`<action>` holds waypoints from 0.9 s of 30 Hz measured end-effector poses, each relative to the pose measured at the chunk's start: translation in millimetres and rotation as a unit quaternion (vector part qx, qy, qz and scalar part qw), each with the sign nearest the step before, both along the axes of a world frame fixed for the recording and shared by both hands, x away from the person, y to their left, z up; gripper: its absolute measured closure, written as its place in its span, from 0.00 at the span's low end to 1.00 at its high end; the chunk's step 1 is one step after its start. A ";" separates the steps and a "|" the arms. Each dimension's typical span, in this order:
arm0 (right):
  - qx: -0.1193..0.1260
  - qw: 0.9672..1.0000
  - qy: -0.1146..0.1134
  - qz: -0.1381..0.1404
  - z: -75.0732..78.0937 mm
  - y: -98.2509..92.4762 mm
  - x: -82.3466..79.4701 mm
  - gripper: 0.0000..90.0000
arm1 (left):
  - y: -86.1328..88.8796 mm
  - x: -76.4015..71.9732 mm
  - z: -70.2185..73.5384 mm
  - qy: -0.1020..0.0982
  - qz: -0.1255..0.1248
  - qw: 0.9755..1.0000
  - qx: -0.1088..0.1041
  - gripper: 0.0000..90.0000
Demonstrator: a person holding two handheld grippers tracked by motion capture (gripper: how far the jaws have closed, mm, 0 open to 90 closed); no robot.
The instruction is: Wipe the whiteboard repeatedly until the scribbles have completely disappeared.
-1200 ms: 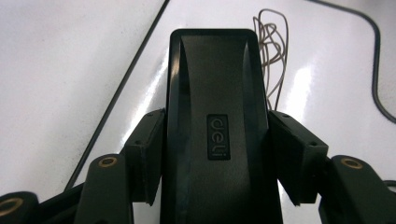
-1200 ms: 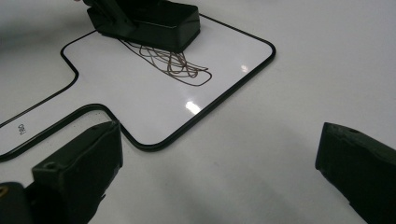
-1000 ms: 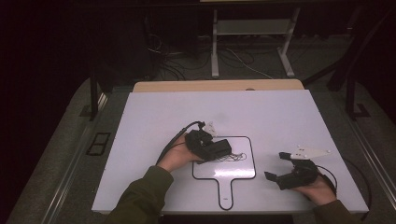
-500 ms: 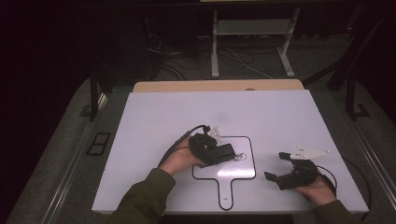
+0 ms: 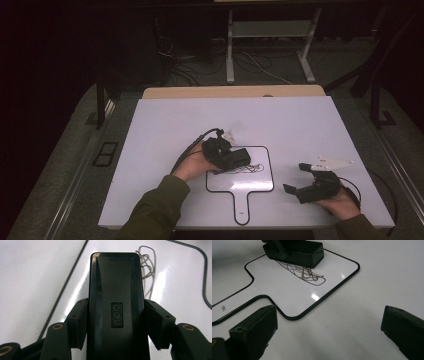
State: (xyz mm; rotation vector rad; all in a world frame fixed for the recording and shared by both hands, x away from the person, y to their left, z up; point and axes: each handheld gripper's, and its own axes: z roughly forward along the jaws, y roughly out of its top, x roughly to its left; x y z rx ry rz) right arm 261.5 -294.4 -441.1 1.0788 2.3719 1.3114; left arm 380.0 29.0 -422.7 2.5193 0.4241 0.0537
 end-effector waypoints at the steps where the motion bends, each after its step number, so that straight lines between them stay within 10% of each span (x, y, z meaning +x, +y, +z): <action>1: 0.000 1.000 0.000 0.000 0.0 -0.1 0.0 0.00 | 0.4 1.2 -0.5 0.000 0.000 1.000 -0.001 0.43; 19: -0.001 1.000 0.001 0.000 -0.2 0.8 -0.3 0.00 | -13.5 -22.1 1.7 -0.005 -0.047 0.999 0.017 0.43; 27: -0.001 1.000 0.001 -0.001 0.0 0.4 -0.1 0.00 | -10.8 -4.5 0.5 0.002 -0.019 1.000 0.008 0.43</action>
